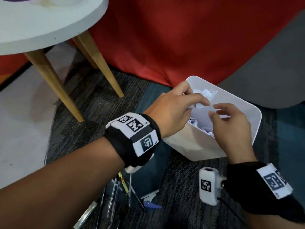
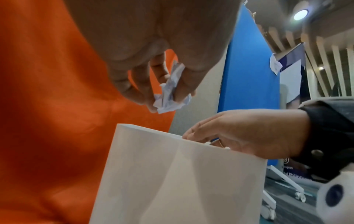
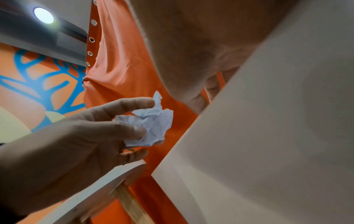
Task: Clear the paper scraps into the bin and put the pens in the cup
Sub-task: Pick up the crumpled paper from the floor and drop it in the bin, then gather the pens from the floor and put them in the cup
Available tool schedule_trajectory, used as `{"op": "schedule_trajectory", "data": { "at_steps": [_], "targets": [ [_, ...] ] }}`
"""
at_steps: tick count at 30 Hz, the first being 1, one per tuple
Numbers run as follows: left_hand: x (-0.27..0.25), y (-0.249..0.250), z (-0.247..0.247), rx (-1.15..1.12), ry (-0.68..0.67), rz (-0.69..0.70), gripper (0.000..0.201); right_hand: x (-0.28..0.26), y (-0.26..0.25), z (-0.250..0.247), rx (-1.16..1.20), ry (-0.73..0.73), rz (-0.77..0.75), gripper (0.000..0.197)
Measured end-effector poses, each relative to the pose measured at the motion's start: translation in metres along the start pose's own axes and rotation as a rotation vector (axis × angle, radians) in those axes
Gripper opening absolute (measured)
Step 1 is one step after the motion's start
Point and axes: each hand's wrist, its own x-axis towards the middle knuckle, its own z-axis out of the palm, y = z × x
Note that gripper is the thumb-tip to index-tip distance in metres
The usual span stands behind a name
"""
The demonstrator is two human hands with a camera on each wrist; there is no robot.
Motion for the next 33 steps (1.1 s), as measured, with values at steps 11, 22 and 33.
{"op": "schedule_trajectory", "data": {
  "at_steps": [11, 22, 33],
  "targets": [
    [-0.011, 0.001, 0.0, 0.162, -0.178, -0.017, 0.058, -0.011, -0.01, -0.005, 0.194, 0.155, -0.237, 0.02],
    [-0.078, -0.061, -0.01, 0.187, 0.012, -0.108, 0.02, -0.088, -0.043, 0.047, 0.4, -0.196, -0.946, 0.022],
    [-0.184, -0.183, 0.043, 0.238, -0.434, -0.743, 0.021, -0.1, 0.05, 0.22, -0.398, -0.834, -0.705, 0.021]
  ]
}}
